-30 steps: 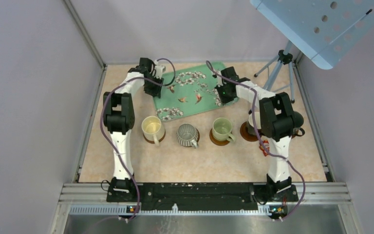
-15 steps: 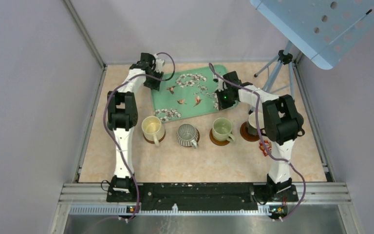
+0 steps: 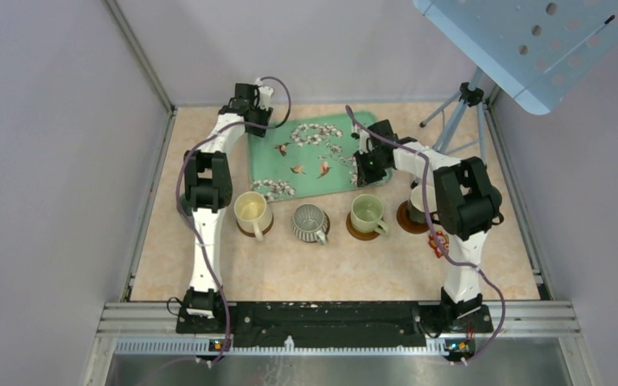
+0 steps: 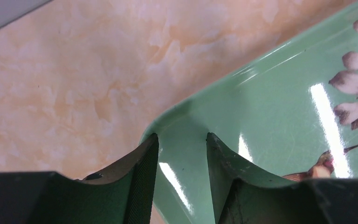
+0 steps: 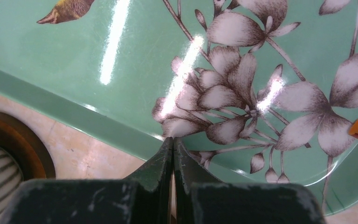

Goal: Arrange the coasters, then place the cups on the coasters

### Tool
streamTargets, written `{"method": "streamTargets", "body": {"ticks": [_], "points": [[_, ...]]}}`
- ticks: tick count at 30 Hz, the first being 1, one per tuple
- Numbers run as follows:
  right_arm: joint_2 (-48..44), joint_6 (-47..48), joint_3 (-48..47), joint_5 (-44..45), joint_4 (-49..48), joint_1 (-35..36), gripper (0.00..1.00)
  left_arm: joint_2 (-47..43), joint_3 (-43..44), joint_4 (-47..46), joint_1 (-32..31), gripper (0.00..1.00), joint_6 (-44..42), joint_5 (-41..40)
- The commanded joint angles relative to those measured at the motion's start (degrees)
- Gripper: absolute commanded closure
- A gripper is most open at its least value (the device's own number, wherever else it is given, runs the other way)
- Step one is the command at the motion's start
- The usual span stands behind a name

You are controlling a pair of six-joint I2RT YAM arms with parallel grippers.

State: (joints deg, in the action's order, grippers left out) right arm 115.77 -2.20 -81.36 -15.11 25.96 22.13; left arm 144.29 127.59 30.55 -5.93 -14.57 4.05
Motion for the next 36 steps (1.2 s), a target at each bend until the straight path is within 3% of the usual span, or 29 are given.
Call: {"method": "streamTargets", "body": {"ticks": [1, 7, 13, 18, 20, 24, 27, 32, 36], "points": [[-2.14, -1.35, 1.36, -3.41, 3.39, 1.08, 1.0, 3.2, 2.13, -4.83, 0.31, 0.51, -1.16, 0.05], [-1.46, -2.55, 1.57, -6.44, 2.64, 1.07, 1.0, 4.64, 3.02, -7.08, 0.22, 0.51, -0.93, 1.9], [-1.52, -1.83, -0.48, -3.77, 3.27, 1.0, 1.0, 4.06, 2.67, -7.07, 0.05, 0.5, 0.77, 3.66], [-4.39, -0.47, -3.8, -1.78, 3.28, 0.83, 1.0, -0.97, -0.42, -8.59, 0.05, 0.42, 2.27, 5.84], [-6.01, -0.07, -5.36, -1.64, 3.33, 0.86, 0.99, -3.32, -0.76, -8.35, 0.05, 0.34, 2.28, 7.8], [-9.25, 0.7, -9.08, -1.28, 3.69, 0.83, 0.86, -8.76, -0.98, -7.56, -0.14, 0.19, 0.96, 9.06], [-11.03, 1.14, -11.5, -3.72, 4.7, 1.03, 0.64, -12.89, -1.17, -6.36, -0.13, 0.03, 0.11, 8.45], [-15.07, 1.89, -11.19, -4.68, 6.4, 2.93, 0.46, -20.96, -3.59, -0.39, -0.22, 0.01, -2.48, 10.25], [-21.14, 6.2, -6.76, -2.24, 6.23, 6.37, 0.37, -29.82, -11.13, 4.16, -0.22, 0.01, -4.54, 14.6]]}}
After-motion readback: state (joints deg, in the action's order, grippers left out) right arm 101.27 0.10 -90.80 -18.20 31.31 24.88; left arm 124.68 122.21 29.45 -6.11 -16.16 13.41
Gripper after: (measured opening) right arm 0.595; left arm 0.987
